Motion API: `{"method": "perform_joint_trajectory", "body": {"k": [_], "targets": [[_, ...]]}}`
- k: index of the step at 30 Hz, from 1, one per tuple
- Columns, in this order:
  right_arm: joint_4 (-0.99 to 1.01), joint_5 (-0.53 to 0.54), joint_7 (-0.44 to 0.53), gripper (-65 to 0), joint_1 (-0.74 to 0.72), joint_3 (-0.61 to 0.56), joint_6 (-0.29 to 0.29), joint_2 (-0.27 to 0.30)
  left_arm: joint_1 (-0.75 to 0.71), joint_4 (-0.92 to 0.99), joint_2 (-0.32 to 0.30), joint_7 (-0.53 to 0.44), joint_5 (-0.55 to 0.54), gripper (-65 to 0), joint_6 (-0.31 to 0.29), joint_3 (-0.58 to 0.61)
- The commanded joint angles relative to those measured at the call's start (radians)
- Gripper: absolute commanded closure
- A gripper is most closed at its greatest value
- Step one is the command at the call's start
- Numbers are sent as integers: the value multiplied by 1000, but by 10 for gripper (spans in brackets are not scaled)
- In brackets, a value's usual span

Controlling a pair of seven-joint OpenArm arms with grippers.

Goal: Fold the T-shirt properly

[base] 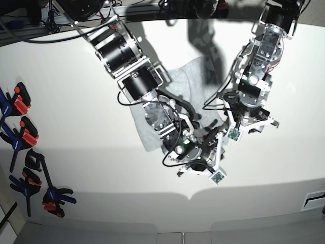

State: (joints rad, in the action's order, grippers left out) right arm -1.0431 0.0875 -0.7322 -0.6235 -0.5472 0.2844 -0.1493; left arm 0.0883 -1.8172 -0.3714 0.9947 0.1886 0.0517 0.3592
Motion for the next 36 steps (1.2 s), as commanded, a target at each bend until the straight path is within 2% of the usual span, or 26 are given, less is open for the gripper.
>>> {"method": "perform_joint_trajectory", "body": {"k": [1,6,8,10,12,13,15,18,20,22,24,30,33,36], "targets": [[-15,-12,18,-173,-38,19,3,-8,17,-17,-3,-19,17,-256,9,-5],[-15,-66,-50,-173,-36,150,3,-8,17,-21,-3,-6,9,-256,10,-5],[-14,-124,-25,-173,-27,234,3,-8,16,-57,-2,13,-98,-256,13,-5],[-14,-165,10,-173,-16,336,3,-8,7,-124,2,0,-285,-256,10,-5],[-12,-148,18,-173,-9,428,10,-8,-26,-180,32,-53,-384,-256,-30,-5],[-10,-124,17,-173,-5,464,31,-5,-45,-196,54,-62,-423,-256,-55,-5],[-6,-57,13,-173,2,518,108,25,-86,-205,99,-65,-518,-256,-92,-4],[29,20,10,-173,18,557,208,74,-173,-204,172,-92,-596,-256,-168,-2],[75,24,22,-173,29,561,220,101,-225,-204,194,-137,-598,-256,-208,4],[138,24,32,-173,32,560,222,116,-254,-200,190,-182,-583,-256,-217,4],[202,25,33,-173,32,560,222,122,-260,-174,187,-200,-523,-256,-217,3],[243,34,-23,-173,77,560,222,127,-251,29,187,-242,-315,-256,-218,3],[215,74,-94,-173,100,560,224,132,-245,145,180,-288,-209,-256,-217,3],[149,81,-156,-173,136,560,224,133,-215,220,136,-283,-189,-256,-217,3]]}}
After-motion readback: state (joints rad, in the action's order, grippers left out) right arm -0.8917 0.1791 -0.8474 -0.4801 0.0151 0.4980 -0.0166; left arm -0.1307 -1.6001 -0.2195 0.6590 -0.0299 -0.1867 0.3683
